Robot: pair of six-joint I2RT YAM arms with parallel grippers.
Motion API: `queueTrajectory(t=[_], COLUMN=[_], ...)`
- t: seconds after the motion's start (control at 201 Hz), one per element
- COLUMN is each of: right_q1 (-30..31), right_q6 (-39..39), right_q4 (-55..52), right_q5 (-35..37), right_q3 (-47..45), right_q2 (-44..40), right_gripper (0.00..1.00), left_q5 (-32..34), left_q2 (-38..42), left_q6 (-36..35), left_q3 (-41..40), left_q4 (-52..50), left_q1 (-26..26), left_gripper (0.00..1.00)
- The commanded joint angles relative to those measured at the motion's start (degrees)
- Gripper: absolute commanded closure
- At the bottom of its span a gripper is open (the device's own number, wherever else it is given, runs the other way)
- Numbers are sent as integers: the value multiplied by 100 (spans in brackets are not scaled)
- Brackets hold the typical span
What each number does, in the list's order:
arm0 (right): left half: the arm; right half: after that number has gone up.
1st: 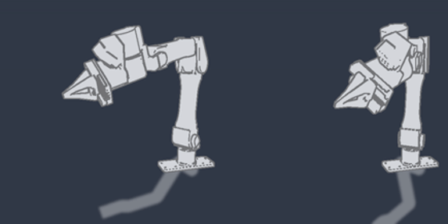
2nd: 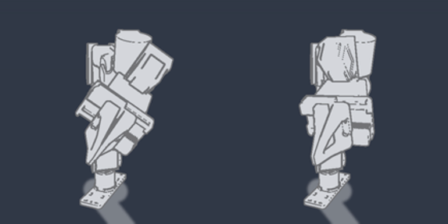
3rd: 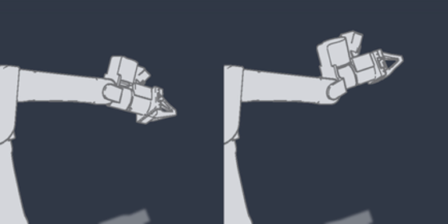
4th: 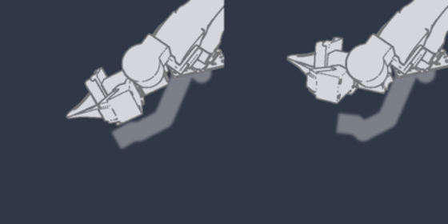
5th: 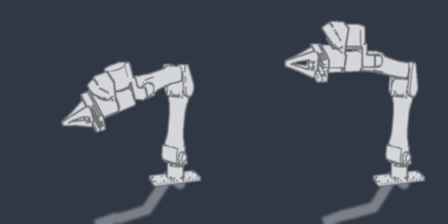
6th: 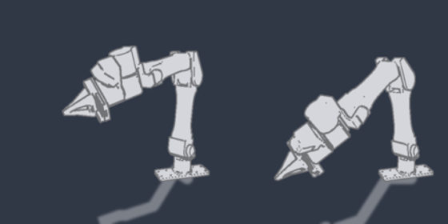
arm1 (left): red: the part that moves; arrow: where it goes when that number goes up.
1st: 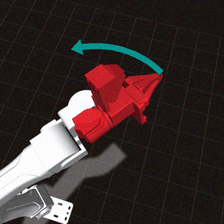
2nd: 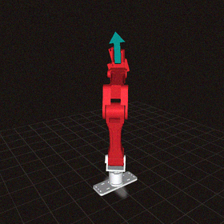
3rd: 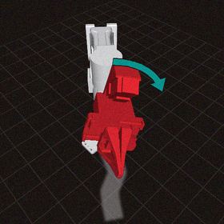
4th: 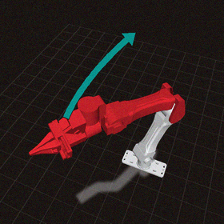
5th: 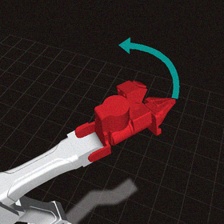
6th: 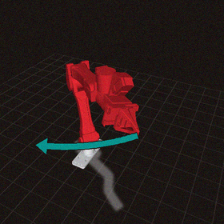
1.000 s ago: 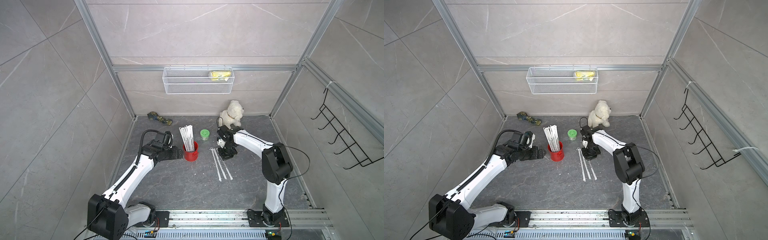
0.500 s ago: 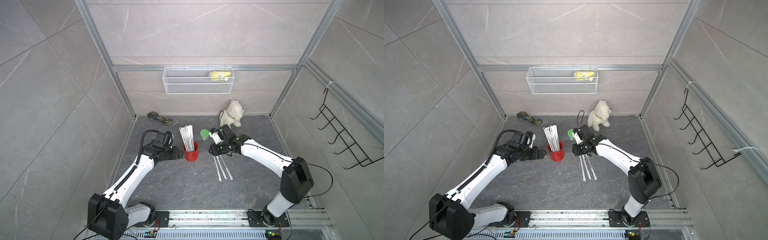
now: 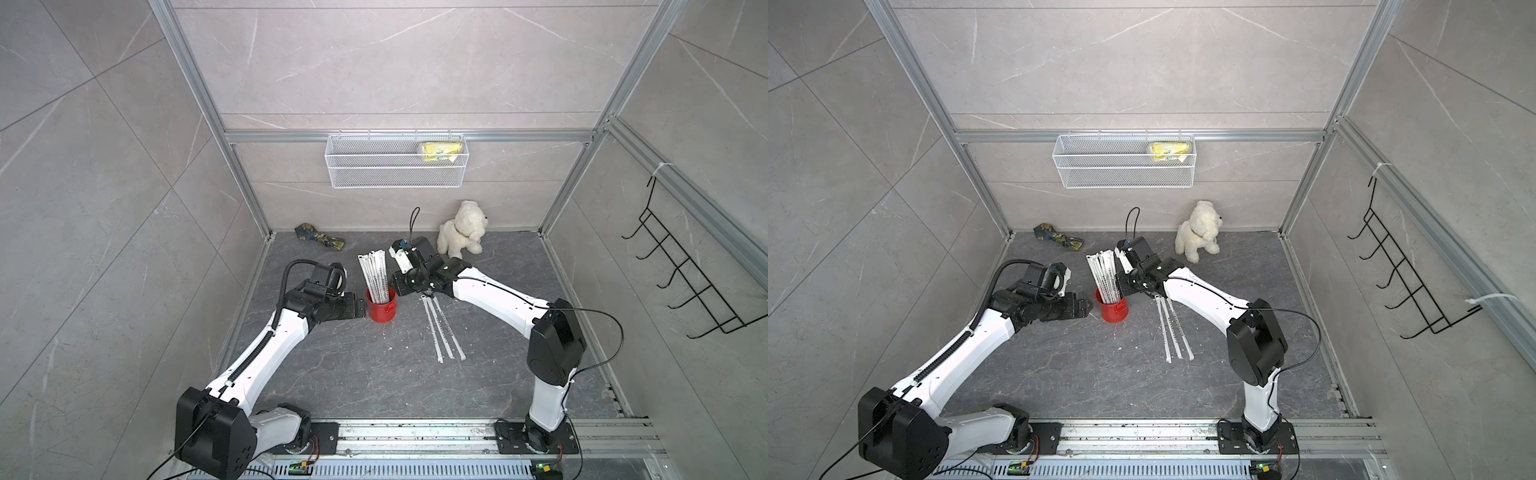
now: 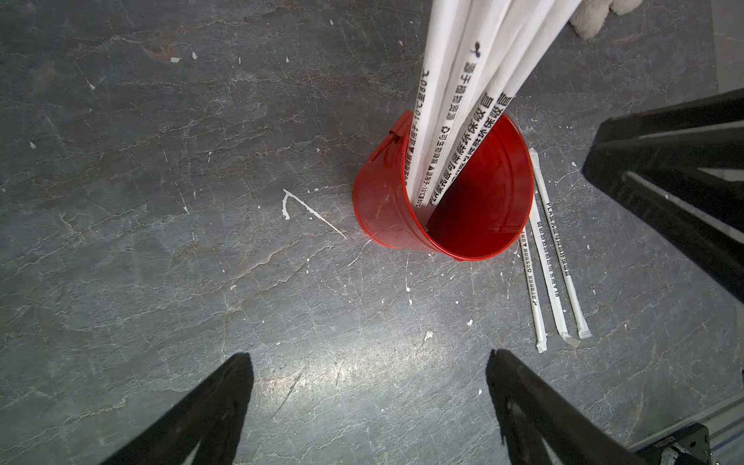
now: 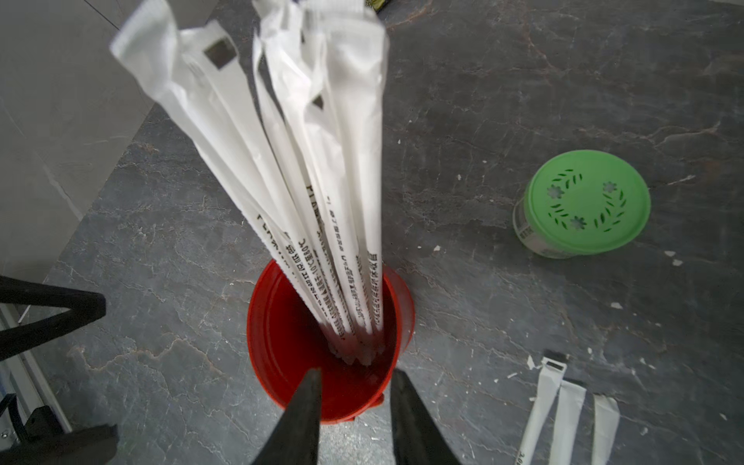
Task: Take the straws out of the storage container
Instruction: Place the straw at the center of the board, then pick up the straw from the container.
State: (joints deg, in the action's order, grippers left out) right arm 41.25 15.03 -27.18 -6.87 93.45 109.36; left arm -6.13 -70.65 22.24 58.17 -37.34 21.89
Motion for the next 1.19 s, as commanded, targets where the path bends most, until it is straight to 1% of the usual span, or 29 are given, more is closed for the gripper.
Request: queueTrajectory(t=[0.0, 0.1, 0.174, 0.259, 0.662, 1.19], right_q1=[48, 50, 48, 50, 63, 66], right_q6=[10, 33, 31, 36, 28, -22], right_q4=[-96, -99, -95, -138, -409, -586], right_q5=[84, 53, 14, 4, -81, -67], right_q3=[256, 338, 409, 525, 1080, 1381], right_q2=[211, 317, 386, 479, 910, 1169], right_gripper=[67, 68, 73, 75, 76, 78], left_q5=[-2, -10, -8, -8, -6, -7], left_q2=[43, 34, 32, 38, 36, 12], left_q6=[-190, -191, -191, -193, -190, -202], left_q3=[221, 223, 221, 228, 230, 230], left_q4=[-72, -71, -80, -81, -98, -107], left_q1=[26, 26, 22, 24, 26, 34], left_gripper=[5, 5, 5, 5, 4, 4])
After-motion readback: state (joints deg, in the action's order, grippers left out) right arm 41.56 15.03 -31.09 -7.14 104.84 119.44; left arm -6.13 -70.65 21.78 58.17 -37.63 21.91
